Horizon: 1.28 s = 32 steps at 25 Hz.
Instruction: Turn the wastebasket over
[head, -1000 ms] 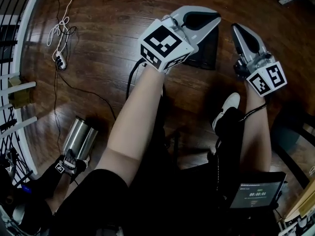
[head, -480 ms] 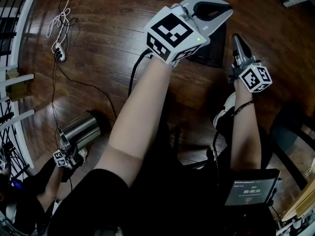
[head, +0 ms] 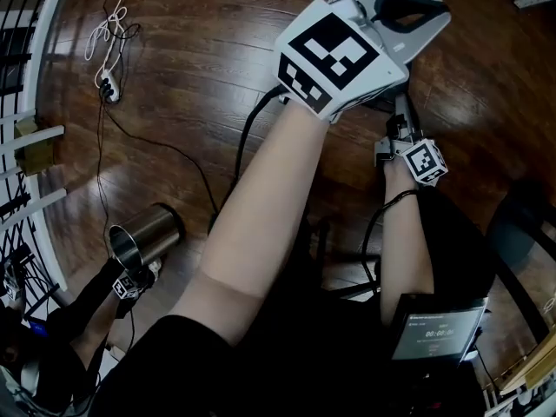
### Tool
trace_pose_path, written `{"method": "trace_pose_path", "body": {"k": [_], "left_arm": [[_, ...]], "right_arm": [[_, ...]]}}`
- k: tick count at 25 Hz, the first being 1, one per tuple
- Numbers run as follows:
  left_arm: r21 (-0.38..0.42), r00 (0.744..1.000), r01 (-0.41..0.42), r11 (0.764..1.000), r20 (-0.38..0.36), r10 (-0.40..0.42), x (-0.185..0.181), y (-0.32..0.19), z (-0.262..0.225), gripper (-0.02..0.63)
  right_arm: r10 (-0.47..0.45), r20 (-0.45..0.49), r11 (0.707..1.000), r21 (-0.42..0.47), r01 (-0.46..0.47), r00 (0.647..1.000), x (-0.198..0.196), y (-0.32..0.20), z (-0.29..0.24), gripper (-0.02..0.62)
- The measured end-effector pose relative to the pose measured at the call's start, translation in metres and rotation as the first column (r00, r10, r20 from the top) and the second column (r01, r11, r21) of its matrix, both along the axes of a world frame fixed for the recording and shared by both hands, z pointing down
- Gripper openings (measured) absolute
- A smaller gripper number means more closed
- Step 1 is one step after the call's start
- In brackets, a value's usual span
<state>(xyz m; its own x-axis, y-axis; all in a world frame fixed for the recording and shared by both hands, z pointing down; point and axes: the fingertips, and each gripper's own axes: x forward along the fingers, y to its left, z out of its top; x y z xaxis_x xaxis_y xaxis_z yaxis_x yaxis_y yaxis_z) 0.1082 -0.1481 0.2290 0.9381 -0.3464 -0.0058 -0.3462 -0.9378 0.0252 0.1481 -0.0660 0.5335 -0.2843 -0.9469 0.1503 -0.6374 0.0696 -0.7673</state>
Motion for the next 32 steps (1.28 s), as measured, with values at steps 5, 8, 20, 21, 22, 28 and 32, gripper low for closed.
{"method": "trace_pose_path", "body": {"k": [5, 8, 20, 21, 22, 28, 32], "left_arm": [[-0.003, 1.000, -0.004, 1.000, -0.015, 0.004, -0.003, 0.002, -0.004, 0.000], [-0.013, 1.000, 0.005, 1.000, -0.028, -0.006, -0.005, 0.001, -0.004, -0.001], [-0.049, 0.998, 0.020, 0.999, -0.062, -0.023, -0.006, -0.007, -0.009, 0.000], [-0.053, 0.997, 0.020, 0.998, -0.068, -0.024, -0.007, -0.007, -0.009, 0.000], [-0.054, 0.997, 0.021, 0.998, -0.073, -0.025, -0.008, -0.008, -0.010, 0.000], [-0.060, 0.996, 0.028, 0.998, -0.081, -0.033, -0.013, -0.011, -0.014, 0.000], [-0.062, 0.996, 0.027, 0.998, -0.083, -0.032, -0.016, -0.013, -0.015, 0.000]], "right_arm": [[0.117, 0.186, 0.992, -0.068, -0.107, 0.976, -0.017, 0.033, 0.046, 0.012], [0.192, 0.261, 0.978, -0.131, -0.162, 0.946, -0.021, 0.047, 0.077, 0.023], [0.401, 0.561, 0.914, -0.189, -0.360, 0.724, -0.017, 0.026, 0.123, 0.166], [0.405, 0.565, 0.911, -0.184, -0.369, 0.719, -0.015, 0.020, 0.124, 0.166], [0.407, 0.572, 0.909, -0.178, -0.377, 0.712, -0.014, 0.013, 0.123, 0.166], [0.429, 0.608, 0.893, -0.172, -0.417, 0.668, -0.001, -0.028, 0.119, 0.164], [0.477, 0.601, 0.866, -0.198, -0.459, 0.641, 0.011, -0.038, 0.122, 0.111]]}}
